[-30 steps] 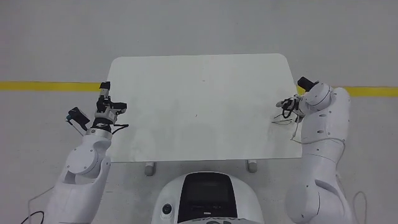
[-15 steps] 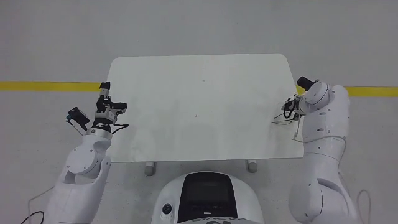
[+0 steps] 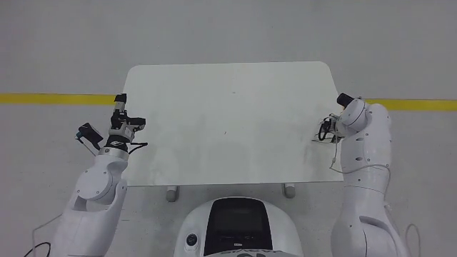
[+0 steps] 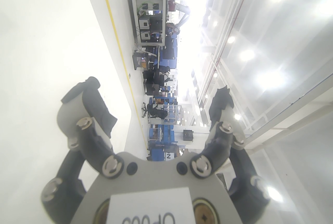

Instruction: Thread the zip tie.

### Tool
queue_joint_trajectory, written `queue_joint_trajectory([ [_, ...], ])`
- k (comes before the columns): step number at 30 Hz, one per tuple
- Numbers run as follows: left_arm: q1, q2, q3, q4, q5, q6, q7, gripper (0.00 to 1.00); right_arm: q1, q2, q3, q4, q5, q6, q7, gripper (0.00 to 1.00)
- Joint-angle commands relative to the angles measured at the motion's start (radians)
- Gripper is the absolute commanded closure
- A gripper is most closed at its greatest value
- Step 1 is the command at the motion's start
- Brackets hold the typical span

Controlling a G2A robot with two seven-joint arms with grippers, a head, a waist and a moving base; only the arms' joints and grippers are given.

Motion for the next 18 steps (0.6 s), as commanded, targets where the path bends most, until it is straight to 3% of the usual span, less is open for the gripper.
queue_joint_trajectory([
  [1,0.000,0.000,0.000,0.000,0.000,0.000,0.000,0.00,0.000,0.002,-0.003,0.002,0.001,0.006,0.000,0.70],
  [12,0.000,0.000,0.000,0.000,0.000,0.000,0.000,0.00,0.025,0.011,-0.020,0.059,-0.009,0.063,-0.015,0.74],
  [18,0.000,0.000,0.000,0.000,0.000,0.000,0.000,0.00,0.042,0.012,-0.012,0.106,-0.012,0.063,-0.051,0.75],
])
